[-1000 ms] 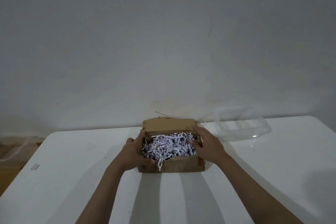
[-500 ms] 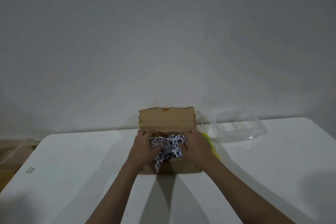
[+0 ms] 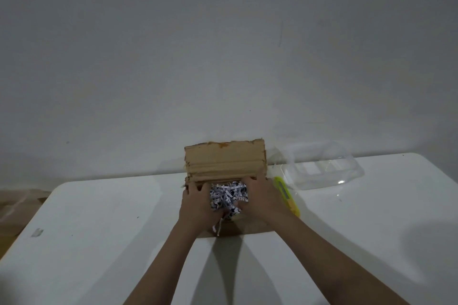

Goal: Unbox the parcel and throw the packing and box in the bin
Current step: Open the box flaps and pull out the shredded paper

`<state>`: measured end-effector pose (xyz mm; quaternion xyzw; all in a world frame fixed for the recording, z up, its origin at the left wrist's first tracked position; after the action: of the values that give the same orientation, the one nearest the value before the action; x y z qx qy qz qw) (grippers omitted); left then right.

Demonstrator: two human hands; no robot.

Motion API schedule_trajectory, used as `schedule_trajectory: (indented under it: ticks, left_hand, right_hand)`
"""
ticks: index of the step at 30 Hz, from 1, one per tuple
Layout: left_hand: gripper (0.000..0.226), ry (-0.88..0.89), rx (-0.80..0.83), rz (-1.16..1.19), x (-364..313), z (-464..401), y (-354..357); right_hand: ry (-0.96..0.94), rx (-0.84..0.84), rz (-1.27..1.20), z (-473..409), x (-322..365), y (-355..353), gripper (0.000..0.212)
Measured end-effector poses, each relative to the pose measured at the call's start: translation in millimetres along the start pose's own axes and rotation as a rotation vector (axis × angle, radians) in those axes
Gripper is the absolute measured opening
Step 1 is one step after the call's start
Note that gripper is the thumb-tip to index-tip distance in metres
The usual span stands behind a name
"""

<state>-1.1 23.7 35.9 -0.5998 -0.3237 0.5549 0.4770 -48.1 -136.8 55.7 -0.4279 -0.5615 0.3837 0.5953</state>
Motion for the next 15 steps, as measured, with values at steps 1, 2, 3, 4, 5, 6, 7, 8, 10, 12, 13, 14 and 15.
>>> schedule_trajectory:
  ticks: [1,2,3,4,5,6,7,8,10,12,13,14,15]
  left_hand:
    - [0.075,-0.002,0.032,-0.029,-1,-1,1]
    - [0.077,-0.010,0.067,-0.054,0,-3,2]
    - [0.078,-0.018,0.102,-0.084,0,-4,3]
    - [0.080,-0.026,0.142,-0.118,0,-4,3]
    - [0.081,-0.033,0.188,-0.152,0,-5,3]
    - [0.081,-0.036,0.233,-0.183,-2,-5,2]
    - [0.080,-0.035,0.276,-0.207,-4,-6,2]
    - [0.079,-0.035,0.313,-0.221,-6,-6,1]
    - [0.079,-0.039,0.399,-0.218,-9,-7,2]
    - [0.081,-0.050,0.489,-0.211,-7,-8,4]
    - [0.082,-0.057,0.520,-0.213,-6,-8,4]
    - [0.082,-0.059,0.538,-0.217,-4,-9,5]
    - [0.084,-0.053,0.551,-0.222,-3,-11,5]
  right_hand:
    - [-0.002,0.019,0.002,-1,1,3,0.059]
    - [-0.001,0.042,-0.002,-3,1,7,0.062]
    - [0.000,0.067,-0.009,-4,1,9,0.065]
    - [-0.004,0.087,-0.016,-5,1,11,0.067]
    - [-0.010,0.103,-0.023,-7,0,11,0.068]
    - [-0.014,0.120,-0.032,-9,-1,10,0.069]
    - [-0.017,0.143,-0.039,-10,-2,9,0.068]
    - [-0.019,0.175,-0.043,-12,-2,9,0.069]
    - [-0.012,0.278,-0.064,-14,-4,14,0.071]
    - [0.007,0.347,-0.110,-12,-7,21,0.072]
    - [0.013,0.355,-0.132,-11,-8,22,0.073]
    - [0.015,0.360,-0.145,-11,-8,23,0.074]
    - [0.019,0.367,-0.153,-11,-8,23,0.075]
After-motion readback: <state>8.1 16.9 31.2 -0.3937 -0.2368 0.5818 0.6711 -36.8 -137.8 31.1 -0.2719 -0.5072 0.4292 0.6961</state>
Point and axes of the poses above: each hand's wrist, its own z-axis away from the middle knuckle, its own y-axis out of the palm, x = y × z, the point moved 5 cm from there along -z, towards the middle knuckle, and after that the axes turned 9 degrees about -y, right-handed, at the moved point
